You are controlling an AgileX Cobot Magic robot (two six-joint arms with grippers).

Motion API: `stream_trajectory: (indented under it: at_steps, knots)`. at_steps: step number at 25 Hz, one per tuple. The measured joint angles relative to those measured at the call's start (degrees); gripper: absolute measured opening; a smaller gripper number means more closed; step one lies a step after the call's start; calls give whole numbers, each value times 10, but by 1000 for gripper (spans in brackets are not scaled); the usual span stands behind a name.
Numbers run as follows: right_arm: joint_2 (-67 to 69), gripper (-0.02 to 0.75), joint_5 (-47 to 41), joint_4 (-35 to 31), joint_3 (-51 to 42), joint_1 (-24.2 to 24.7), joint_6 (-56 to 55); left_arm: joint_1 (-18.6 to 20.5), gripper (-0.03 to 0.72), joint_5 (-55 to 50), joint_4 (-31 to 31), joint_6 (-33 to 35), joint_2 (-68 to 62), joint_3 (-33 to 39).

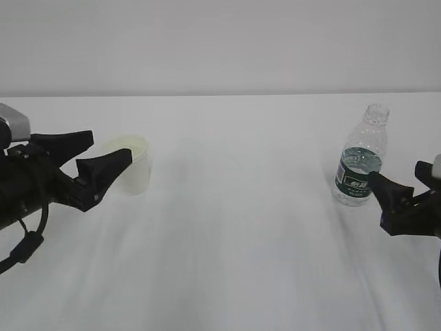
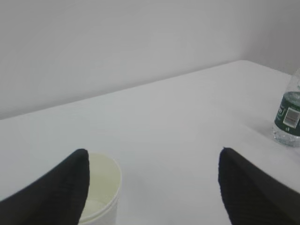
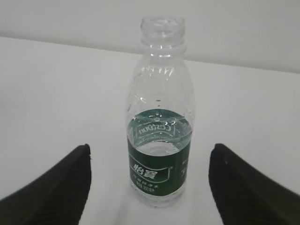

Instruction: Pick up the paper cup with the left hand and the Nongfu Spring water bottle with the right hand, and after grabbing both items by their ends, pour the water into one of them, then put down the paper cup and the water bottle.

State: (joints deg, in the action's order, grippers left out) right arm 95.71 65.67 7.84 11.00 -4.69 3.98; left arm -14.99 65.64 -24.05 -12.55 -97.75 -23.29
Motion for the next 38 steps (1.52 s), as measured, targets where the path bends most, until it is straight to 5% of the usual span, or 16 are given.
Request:
stream_trajectory:
  at_steps: [15, 38]
  knots:
    - [-313, 588, -15, -4, -62, 0, -73, 0, 598, -73, 60, -53, 224, 4]
    - [-644, 588, -484, -33, 1, 0, -85, 0, 589, -516, 131, -85, 628, 9]
